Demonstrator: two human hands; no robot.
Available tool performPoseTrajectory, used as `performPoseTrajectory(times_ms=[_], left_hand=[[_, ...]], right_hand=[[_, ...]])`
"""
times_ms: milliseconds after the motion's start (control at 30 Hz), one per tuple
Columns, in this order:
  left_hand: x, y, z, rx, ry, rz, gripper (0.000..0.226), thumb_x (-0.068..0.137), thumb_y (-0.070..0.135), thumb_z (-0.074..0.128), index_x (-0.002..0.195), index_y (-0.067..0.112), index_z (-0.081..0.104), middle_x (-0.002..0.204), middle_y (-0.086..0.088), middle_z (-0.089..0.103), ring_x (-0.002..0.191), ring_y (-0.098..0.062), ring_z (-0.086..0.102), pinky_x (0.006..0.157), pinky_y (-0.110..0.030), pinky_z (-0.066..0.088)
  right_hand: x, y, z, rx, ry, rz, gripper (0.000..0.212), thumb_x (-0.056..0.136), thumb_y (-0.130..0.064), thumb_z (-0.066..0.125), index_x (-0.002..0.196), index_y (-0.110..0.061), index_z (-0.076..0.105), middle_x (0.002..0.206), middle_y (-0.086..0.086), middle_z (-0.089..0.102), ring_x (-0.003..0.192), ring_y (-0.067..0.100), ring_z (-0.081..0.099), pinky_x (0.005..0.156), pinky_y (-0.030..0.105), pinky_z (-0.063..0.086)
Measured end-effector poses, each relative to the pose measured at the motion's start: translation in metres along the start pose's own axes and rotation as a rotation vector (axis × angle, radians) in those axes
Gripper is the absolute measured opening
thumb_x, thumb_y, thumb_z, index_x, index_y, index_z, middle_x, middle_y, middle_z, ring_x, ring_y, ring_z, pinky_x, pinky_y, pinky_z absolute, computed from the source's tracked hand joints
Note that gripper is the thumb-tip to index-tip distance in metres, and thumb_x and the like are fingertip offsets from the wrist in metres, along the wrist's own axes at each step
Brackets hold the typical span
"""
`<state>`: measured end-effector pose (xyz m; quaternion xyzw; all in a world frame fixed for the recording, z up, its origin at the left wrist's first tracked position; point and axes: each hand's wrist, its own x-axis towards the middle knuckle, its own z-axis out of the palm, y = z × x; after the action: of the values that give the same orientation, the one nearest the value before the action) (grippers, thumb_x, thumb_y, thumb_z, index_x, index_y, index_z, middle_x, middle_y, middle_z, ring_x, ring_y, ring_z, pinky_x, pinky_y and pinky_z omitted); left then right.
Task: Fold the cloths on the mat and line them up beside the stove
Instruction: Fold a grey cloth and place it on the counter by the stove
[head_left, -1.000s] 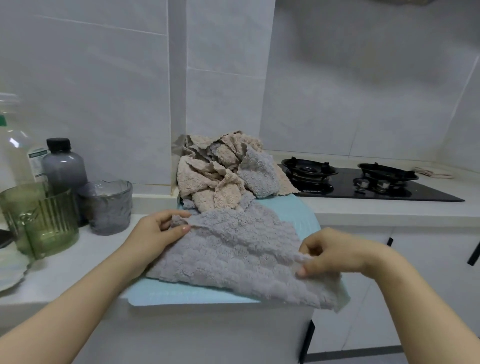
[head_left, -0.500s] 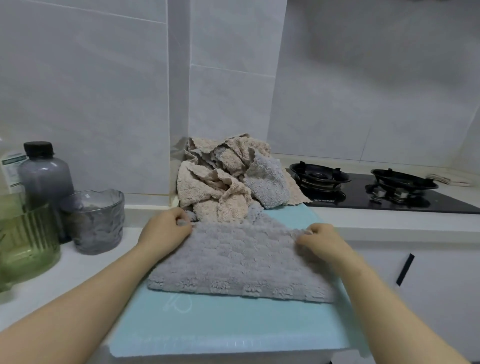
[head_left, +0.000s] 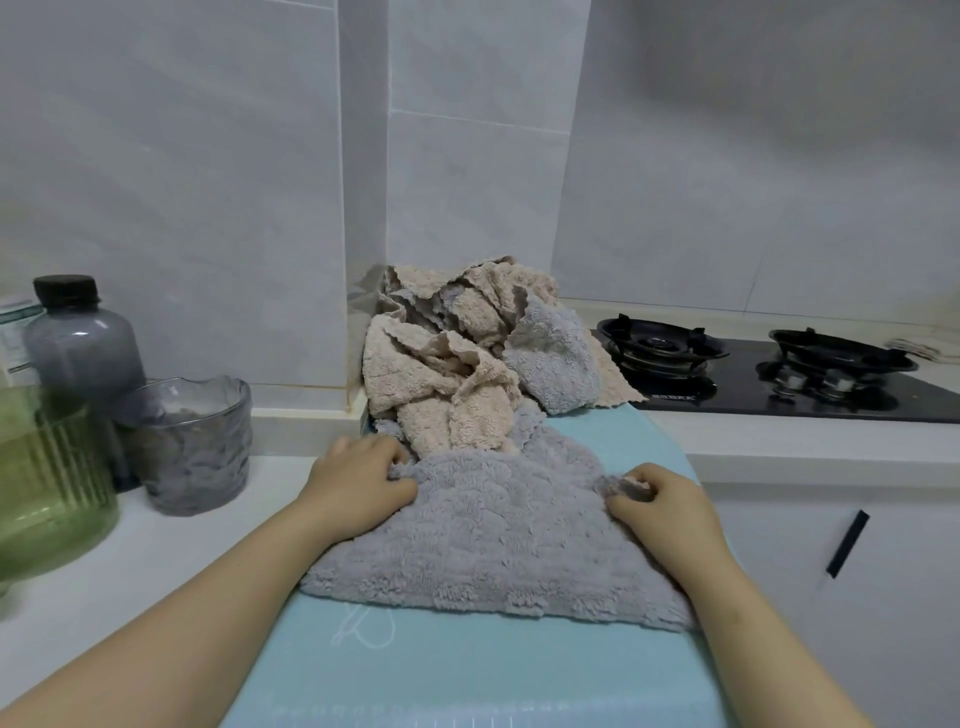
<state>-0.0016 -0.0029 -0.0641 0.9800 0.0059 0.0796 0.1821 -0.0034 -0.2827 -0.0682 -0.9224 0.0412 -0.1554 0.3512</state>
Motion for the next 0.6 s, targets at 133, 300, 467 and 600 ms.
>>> performPoseTrajectory(times_ms=[133, 300, 467, 600], left_hand=[[-0.003, -0.006, -0.001, -0.186, 0.008, 0.008, 0.013, 0.078, 0.033, 0.054, 0.076, 0.029, 0.043, 0.085, 0.001, 0.053, 0.095, -0.021, 0.045, 0.070, -0.029, 0.036], [-0.004, -0.010, -0.003, -0.469, 0.137, 0.024, 0.022, 0.076, 0.012, 0.066, 0.072, 0.024, 0.048, 0.068, 0.001, 0.051, 0.059, -0.012, 0.040, 0.054, -0.028, 0.028], [-0.004, -0.012, -0.010, -0.805, 0.252, 0.046, 0.023, 0.079, 0.013, 0.069, 0.071, 0.028, 0.055, 0.067, 0.002, 0.051, 0.062, -0.014, 0.041, 0.059, -0.028, 0.031], [-0.004, -0.011, -0.014, -0.983, 0.285, 0.004, 0.021, 0.086, 0.008, 0.063, 0.072, 0.022, 0.055, 0.064, -0.003, 0.044, 0.059, -0.016, 0.037, 0.053, -0.027, 0.026]], right_hand=[[-0.005, -0.002, -0.004, 0.273, 0.046, -0.043, 0.018, 0.074, -0.008, 0.067, 0.062, -0.018, 0.059, 0.062, 0.001, 0.056, 0.060, 0.017, 0.048, 0.052, 0.027, 0.034], [-0.003, 0.001, -0.004, 0.498, 0.103, -0.031, 0.020, 0.075, -0.007, 0.070, 0.063, -0.020, 0.061, 0.067, -0.001, 0.056, 0.064, 0.017, 0.047, 0.062, 0.028, 0.035], [-0.003, -0.001, -0.008, 0.649, 0.119, 0.010, 0.015, 0.076, -0.007, 0.072, 0.068, -0.018, 0.066, 0.070, 0.002, 0.061, 0.071, 0.019, 0.053, 0.071, 0.029, 0.042], [-0.004, -0.002, -0.010, 0.780, 0.120, 0.058, 0.009, 0.077, -0.008, 0.072, 0.074, -0.016, 0.068, 0.076, 0.006, 0.065, 0.076, 0.021, 0.058, 0.077, 0.035, 0.046]])
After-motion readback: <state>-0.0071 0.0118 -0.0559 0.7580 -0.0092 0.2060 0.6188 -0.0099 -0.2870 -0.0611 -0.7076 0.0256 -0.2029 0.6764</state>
